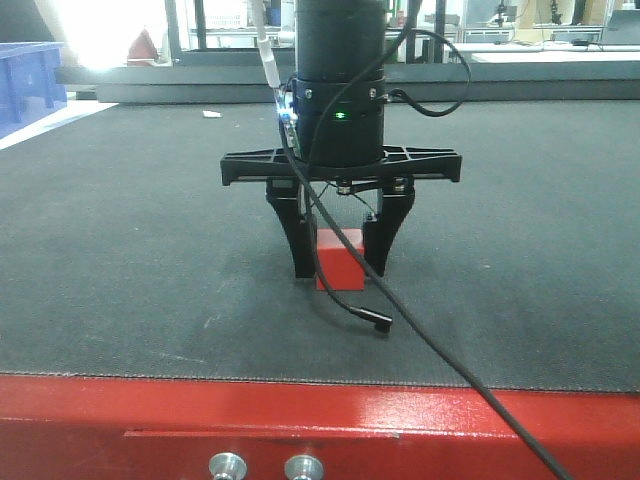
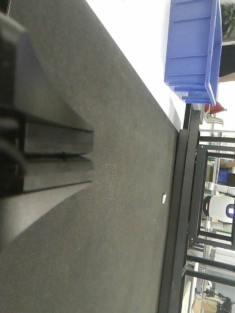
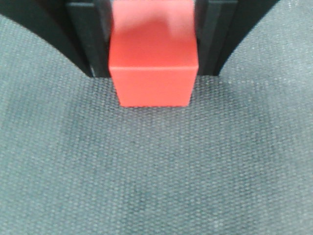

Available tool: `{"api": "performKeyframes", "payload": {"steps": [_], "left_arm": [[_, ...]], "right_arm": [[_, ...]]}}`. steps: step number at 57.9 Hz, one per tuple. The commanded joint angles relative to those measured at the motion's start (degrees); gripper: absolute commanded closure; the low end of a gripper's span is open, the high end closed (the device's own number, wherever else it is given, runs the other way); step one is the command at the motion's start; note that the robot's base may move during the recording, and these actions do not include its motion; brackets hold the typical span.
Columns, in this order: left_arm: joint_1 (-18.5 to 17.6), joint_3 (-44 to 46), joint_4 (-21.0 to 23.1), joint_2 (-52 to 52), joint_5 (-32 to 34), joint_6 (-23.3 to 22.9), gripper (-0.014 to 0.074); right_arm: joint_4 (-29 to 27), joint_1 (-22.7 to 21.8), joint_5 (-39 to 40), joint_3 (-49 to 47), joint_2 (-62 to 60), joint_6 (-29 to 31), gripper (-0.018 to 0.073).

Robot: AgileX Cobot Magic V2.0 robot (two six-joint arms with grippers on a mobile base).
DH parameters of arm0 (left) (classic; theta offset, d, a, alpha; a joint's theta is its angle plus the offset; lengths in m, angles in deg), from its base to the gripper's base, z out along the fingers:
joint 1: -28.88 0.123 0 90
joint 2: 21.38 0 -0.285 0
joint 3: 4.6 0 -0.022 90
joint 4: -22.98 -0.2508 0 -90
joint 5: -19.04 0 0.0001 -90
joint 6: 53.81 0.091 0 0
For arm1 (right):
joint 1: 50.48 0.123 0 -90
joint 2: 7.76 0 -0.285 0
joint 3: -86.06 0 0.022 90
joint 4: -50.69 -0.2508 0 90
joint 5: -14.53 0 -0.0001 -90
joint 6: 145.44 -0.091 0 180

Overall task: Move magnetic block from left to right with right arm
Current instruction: 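Close the right gripper on the red cube and lift it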

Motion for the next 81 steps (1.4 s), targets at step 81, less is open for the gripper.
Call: {"api": "performKeyframes", "payload": {"steps": [81], "left_arm": [[-0.3, -0.4, 0.4, 0.5, 5.3, -0.2, 0.0713]], "right_arm": [[-1.9, -31.6, 54.7, 59.7, -66.1, 43.4, 0.0285]]}}
